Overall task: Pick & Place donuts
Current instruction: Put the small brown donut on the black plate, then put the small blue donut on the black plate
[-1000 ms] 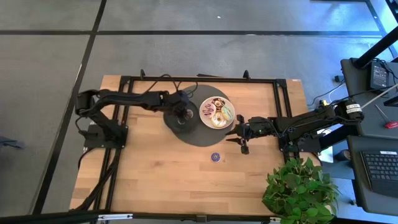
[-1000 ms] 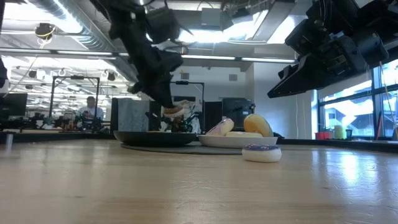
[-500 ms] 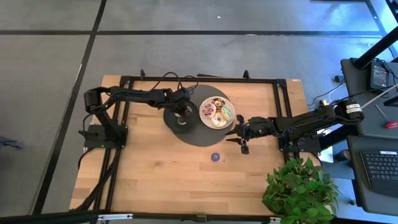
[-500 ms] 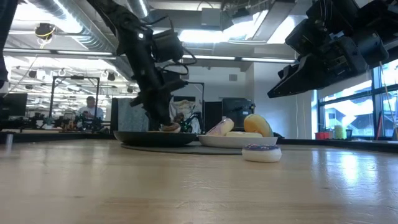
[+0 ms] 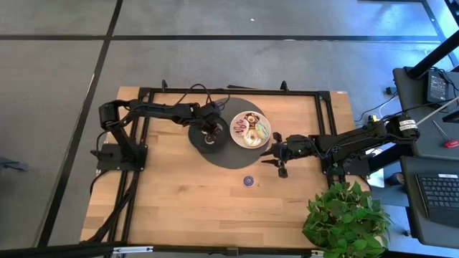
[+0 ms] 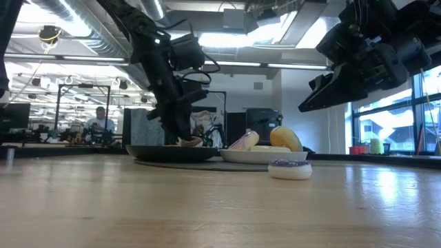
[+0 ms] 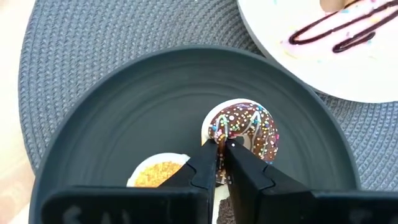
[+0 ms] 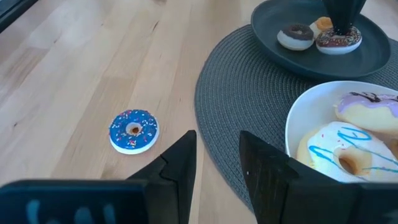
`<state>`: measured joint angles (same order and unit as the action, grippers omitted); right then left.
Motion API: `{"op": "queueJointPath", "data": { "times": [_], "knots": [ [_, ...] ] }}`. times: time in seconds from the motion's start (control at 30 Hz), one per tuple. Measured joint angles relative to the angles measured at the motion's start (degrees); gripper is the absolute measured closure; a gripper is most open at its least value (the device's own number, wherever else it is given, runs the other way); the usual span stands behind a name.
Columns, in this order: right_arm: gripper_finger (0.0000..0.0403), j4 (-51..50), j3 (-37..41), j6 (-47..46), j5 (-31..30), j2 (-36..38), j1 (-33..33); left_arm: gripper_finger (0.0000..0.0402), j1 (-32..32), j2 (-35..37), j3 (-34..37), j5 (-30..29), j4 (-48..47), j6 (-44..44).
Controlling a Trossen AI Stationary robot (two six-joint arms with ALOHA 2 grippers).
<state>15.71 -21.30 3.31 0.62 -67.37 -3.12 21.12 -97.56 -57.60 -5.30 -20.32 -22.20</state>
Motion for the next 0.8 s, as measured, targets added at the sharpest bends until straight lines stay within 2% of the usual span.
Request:
{"op": "queueJointPath", "data": {
  "times": [0.3,0.67,0.8],
  "knots": [
    [0.0279,0.0,0.0,0.0,0.0,0.0,0.0,0.0362,0.0,0.0,0.0,0.0,-1.1,0.3],
    [0.0279,0.0,0.0,0.0,0.0,0.0,0.0,0.0309,0.0,0.0,0.0,-0.1,-1.8,-0.5],
    [0.0279,0.0,0.0,0.0,0.0,0.0,0.0,0.0294,-0.2,1.2,-1.7,-0.1,-2.8,2.3]
  ]
}}
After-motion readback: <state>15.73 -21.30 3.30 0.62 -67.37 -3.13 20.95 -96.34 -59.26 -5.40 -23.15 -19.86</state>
